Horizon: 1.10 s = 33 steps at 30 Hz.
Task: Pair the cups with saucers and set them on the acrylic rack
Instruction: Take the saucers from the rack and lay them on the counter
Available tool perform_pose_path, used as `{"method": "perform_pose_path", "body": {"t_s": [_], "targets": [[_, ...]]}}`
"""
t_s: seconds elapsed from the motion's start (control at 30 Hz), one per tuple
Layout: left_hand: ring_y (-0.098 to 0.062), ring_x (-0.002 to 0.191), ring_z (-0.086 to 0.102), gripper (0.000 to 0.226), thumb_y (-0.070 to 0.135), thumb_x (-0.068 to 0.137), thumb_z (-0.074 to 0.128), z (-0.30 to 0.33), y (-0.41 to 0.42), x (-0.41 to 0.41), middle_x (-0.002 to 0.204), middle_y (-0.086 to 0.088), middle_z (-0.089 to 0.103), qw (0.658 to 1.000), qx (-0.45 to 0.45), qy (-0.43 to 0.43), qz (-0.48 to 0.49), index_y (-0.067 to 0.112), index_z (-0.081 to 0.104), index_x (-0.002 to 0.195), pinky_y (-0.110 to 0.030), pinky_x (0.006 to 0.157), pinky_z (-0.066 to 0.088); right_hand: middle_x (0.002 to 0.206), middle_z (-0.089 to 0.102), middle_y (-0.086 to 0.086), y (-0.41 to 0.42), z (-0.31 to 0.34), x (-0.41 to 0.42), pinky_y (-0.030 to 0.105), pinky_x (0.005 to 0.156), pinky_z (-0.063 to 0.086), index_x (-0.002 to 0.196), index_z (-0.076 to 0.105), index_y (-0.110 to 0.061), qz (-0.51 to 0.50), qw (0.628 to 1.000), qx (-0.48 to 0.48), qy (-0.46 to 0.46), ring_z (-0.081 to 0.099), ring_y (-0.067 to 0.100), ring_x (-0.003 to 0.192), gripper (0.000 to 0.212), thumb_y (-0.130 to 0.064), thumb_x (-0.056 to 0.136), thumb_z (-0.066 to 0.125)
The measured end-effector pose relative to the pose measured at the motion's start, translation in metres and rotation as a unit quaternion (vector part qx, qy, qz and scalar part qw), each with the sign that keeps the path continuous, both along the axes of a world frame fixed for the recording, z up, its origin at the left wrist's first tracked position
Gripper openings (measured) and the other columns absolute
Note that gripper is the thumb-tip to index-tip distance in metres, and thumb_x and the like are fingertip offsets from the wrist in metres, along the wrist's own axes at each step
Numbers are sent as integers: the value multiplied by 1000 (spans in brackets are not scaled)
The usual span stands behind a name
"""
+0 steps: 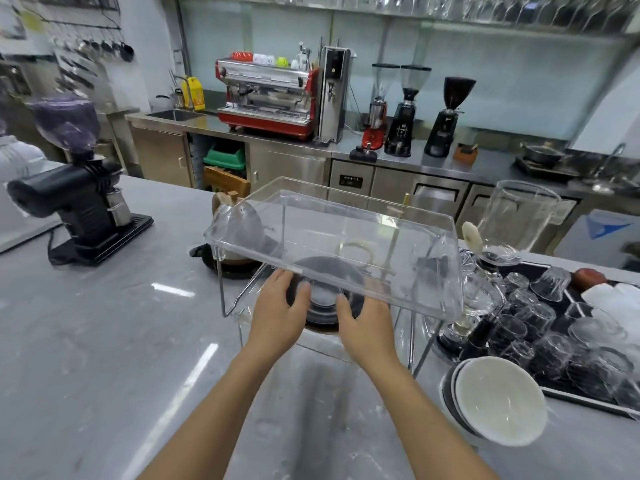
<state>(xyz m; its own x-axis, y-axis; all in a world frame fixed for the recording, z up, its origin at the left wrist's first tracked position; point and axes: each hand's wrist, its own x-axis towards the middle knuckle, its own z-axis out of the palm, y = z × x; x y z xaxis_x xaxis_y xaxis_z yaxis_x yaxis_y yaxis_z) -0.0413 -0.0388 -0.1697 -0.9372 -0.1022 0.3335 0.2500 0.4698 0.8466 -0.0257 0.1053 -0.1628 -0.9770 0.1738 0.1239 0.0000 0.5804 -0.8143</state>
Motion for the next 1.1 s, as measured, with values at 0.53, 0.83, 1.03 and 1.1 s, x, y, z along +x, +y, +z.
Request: {"method": "perform_pose_path", "body": {"t_s": [0.53,0.83,1.03,1.1], "targets": [[-38,120,65,59,43,104,36,13,-2,-31,128,-23,69,844,498,-199,12,-3,64,128,-50,109,47,128,59,-3,-11,1,-32,25,99,44,129,63,-18,-177,902,-391,-36,56,11,108,30,-25,103,49],[-26,115,69,40,35,106,40,21,-9,-9,121,-7,75,859,493,-138,-4,16,65,131,-43,101,53,141,57,-3,-15,10,-21,24,101,37,140,58,-15,-161,917,-365,9,48,6,117,40,-14,101,50],[-20,117,69,58,44,109,23,22,-8,23,122,-3,75,847,514,-133,-10,24,78,113,-43,112,43,136,60,-7,-21,18,2,28,106,42,139,60,-21,-135,925,-354,22,51,9,121,39,-20,100,55],[-21,119,68,59,49,108,23,22,-9,36,124,-4,75,842,524,-128,-10,22,74,121,-44,113,42,117,57,-8,-25,16,12,27,96,42,133,64,-22,-124,924,-362,24,50,11,103,34,-23,100,54]]}}
